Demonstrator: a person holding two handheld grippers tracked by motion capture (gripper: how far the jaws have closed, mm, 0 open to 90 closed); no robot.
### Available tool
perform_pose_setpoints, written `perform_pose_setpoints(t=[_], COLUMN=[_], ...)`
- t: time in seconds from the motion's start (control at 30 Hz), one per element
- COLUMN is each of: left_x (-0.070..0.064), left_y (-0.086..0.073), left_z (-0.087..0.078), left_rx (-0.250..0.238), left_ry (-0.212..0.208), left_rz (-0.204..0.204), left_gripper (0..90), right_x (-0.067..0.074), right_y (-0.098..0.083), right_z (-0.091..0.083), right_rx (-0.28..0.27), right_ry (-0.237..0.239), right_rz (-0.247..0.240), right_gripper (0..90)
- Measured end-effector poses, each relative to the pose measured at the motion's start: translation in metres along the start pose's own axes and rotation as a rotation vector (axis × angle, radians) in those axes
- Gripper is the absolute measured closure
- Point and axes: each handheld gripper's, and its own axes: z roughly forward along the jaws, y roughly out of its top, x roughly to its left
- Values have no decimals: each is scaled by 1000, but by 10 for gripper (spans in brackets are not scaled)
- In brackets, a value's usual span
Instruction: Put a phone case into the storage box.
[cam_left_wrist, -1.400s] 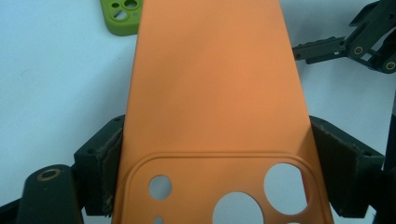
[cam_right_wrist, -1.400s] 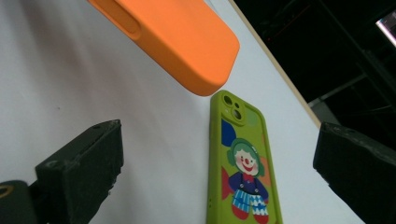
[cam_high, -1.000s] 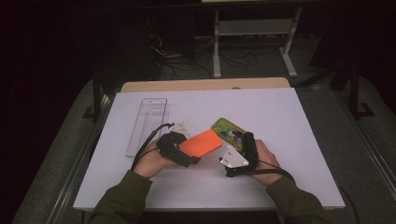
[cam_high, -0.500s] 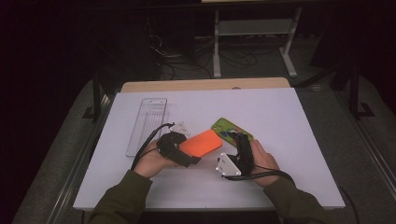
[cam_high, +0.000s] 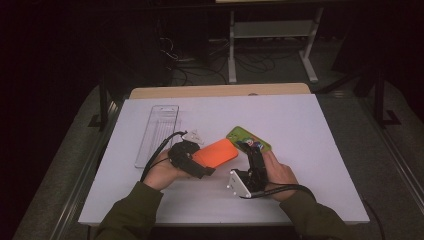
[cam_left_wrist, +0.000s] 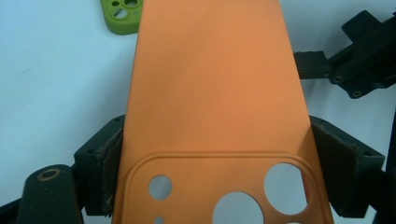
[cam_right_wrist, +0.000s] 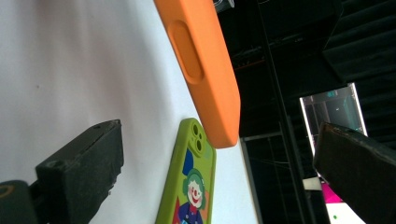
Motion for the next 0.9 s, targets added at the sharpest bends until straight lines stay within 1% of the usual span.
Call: perform_pose_setpoints(t=[0.03, 0.07, 0.1, 0.13, 0.17, 0.2, 0.23, 0.27, 0.3, 0.33, 0.37, 0.4, 0.43, 0.47, 0.5, 0.53, 0.63, 0.7, 0.77, 0.83, 0.87, 0.9], left_x=[0, 0, 0, 2, 1, 2, 2, 1, 0, 0, 1, 0, 0, 0, 0, -3, -1, 0, 0, -1, -1, -1], left_y=[0, 1, 1, 1, 1, 2, 3, 3, 3, 4, 4, 4, 5, 5, 6, 6, 6, 6, 7, 7, 7, 7], left_z=[0, 0, 0, -1, 0, -1, -1, 0, 1, 0, 0, 1, 1, 2, 2, 4, 3, 4, 4, 4, 4, 4], left_rx=[1, 2, 2, 29, 17, 29, 30, 31, 19, 25, 28, 28, 28, 27, 30, 6, 34, 33, 33, 19, 18, 19], left_ry=[0, 2, 2, 4, 2, 1, 1, 1, 1, -1, -3, -4, -4, -5, -5, -8, -11, -9, -9, -9, -9, -9], left_rz=[5, 6, 5, 38, 22, 36, 40, 40, 29, 36, 45, 40, 39, 43, 50, 16, 47, 46, 44, 30, 34, 38], left_gripper=[160, 160, 160, 160, 160, 160, 160, 160, 160, 160, 160, 160, 160, 160, 160, 160, 160, 160, 160, 160, 160, 160], right_x=[1, 3, 4, 3, 3, 4, 4, 5, 5, 6, 6, 6, 5, 6, 7, 7, 10, 12, 12, 13, 12, 12], right_y=[1, 1, 2, 3, 3, 4, 5, 5, 6, 6, 6, 6, 7, 8, 9, 9, 11, 13, 15, 17, 18, 19], right_z=[0, -1, -1, 0, -1, -1, -1, 0, 0, 0, 1, 1, 1, 1, 1, 1, 1, 2, 2, 4, 4, 6], right_rx=[7, 19, 14, 5, 6, 7, 6, 7, 8, 13, 17, 21, 13, 4, -7, -6, -16, -33, -42, -50, -52, -53], right_ry=[4, 12, 8, -5, -8, -8, -13, -19, -20, -26, -17, -12, -26, -51, -60, -62, -75, -93, -98, -102, -106, -111], right_rz=[2, 15, 4, -16, -17, -19, -28, -32, -37, -42, -63, -95, -114, -98, -102, -107, -133, -155, -164, -172, -189, -196], right_gripper=[16, 16, 16, 16, 16, 16, 16, 16, 16, 15, 15, 15, 13, 13, 12, 13, 15, 47, 71, 111, 131, 135])
